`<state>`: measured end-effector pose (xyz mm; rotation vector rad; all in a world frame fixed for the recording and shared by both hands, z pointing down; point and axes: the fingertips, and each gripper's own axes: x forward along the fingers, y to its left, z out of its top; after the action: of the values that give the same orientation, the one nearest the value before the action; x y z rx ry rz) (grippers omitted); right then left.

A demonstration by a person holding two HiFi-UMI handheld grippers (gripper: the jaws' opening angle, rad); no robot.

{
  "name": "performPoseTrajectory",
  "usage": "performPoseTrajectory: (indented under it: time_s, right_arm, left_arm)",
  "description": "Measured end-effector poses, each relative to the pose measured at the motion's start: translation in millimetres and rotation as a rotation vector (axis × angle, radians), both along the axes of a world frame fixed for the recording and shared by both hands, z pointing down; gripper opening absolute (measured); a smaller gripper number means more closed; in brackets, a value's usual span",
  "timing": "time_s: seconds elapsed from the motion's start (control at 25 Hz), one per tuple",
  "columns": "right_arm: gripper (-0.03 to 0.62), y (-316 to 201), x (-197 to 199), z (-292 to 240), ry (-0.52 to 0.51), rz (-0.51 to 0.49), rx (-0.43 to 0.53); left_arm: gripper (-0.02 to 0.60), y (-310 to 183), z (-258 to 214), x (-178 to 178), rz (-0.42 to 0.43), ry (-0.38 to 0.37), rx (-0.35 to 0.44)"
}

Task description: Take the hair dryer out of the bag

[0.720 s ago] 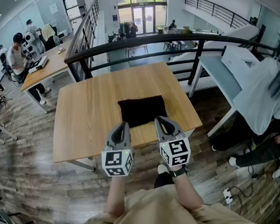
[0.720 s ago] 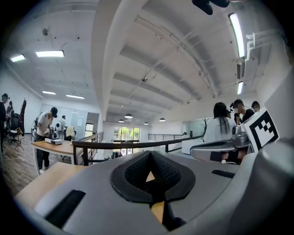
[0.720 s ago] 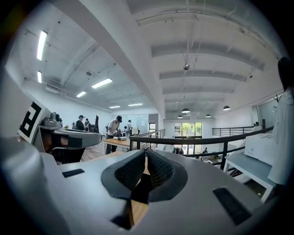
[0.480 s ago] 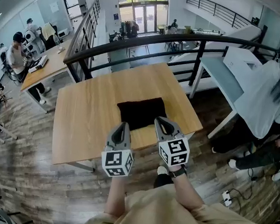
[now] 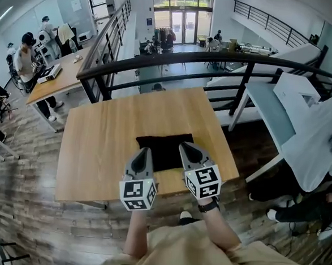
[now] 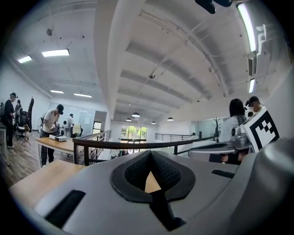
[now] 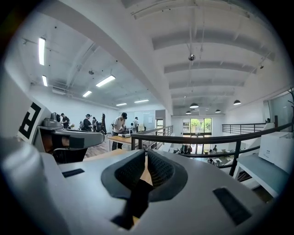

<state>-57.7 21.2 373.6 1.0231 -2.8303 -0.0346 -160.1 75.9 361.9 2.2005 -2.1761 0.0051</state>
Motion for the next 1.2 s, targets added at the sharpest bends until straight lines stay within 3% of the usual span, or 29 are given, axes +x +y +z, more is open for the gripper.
performPoseTrajectory:
  time_s: [0.28, 0.56, 0.76, 0.92, 1.2]
  right_arm:
    - [0.023, -60, -6, -9, -0.004, -0.09, 0.009]
    - [0.023, -104, 0, 13, -0.015, -0.101, -0.079]
    - [0.023, -133, -14, 30, -0.013, -0.095, -0.12]
    - [0.025, -147, -29, 37, -0.095, -0.155, -0.144]
    - [0.025, -179, -31, 94, -0.061, -0.063, -0.274]
  left_arm:
    - [0.012, -61, 1, 1, -0.064, 0.005, -0.024]
    - [0.012, -98, 21, 15, -0.062, 0.003, -0.096]
    - [0.012, -130, 40, 4, -0.021, 0.01, -0.138]
    - [0.012, -150, 62, -7, 0.027, 0.017, -0.198]
    - [0.012, -173, 114, -17, 0.148, -0.017, -0.321]
